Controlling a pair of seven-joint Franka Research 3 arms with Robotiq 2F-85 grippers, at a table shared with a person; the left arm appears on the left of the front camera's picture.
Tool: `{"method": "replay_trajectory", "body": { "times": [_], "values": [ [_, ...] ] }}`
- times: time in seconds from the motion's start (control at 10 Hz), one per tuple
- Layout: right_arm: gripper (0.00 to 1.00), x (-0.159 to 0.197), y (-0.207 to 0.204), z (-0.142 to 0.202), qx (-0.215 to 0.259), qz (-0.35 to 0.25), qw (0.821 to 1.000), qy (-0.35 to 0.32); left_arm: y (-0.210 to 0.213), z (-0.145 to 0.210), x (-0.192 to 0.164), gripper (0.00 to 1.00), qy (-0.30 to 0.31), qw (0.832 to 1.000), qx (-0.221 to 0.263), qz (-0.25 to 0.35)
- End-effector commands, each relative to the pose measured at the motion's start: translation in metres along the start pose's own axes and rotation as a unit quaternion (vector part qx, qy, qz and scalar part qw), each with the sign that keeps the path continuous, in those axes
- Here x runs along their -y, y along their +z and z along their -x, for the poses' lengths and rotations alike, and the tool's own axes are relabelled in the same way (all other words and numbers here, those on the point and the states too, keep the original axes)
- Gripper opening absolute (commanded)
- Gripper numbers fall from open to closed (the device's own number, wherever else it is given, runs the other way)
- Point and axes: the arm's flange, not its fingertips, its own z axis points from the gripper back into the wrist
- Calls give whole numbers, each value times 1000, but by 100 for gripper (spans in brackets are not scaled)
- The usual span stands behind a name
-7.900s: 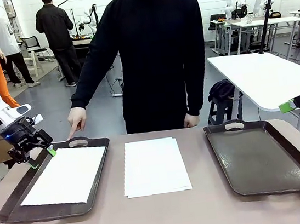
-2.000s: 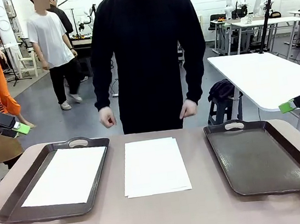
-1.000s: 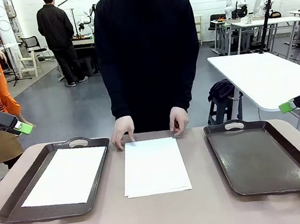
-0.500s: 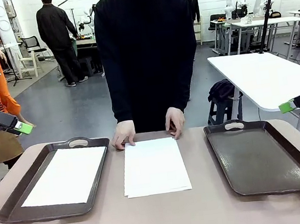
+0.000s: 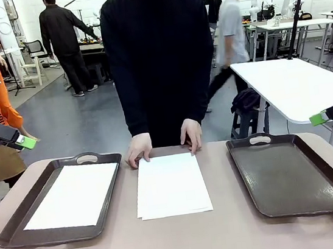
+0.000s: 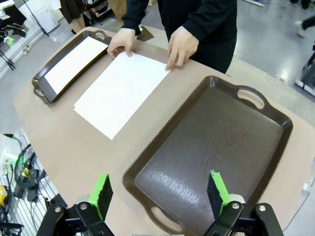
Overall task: Sort the A4 documents.
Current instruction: Receive the A4 Paper.
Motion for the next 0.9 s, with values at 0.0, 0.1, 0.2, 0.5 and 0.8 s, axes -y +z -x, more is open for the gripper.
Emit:
{"method": "replay_trajectory", "body": {
  "times": [0.0, 0.1, 0.2, 0.5, 0.8],
  "values": [
    [100, 1, -2, 1, 4, -9, 1000, -2, 0, 1, 1, 100, -1, 1000, 1, -1],
    [100, 1, -2, 1, 4, -9, 1000, -2, 0, 1, 1, 100, -1, 1000, 1, -1],
    [100, 1, -2, 1, 4, -9, 1000, -2, 0, 1, 1, 100, -1, 1000, 1, -1],
    [100, 1, -2, 1, 4, -9, 1000, -2, 0, 1, 1, 100, -1, 1000, 1, -1],
    [100, 1, -2, 1, 4, -9, 1000, -2, 0, 1, 1, 100, -1, 1000, 1, -1]
  ]
}}
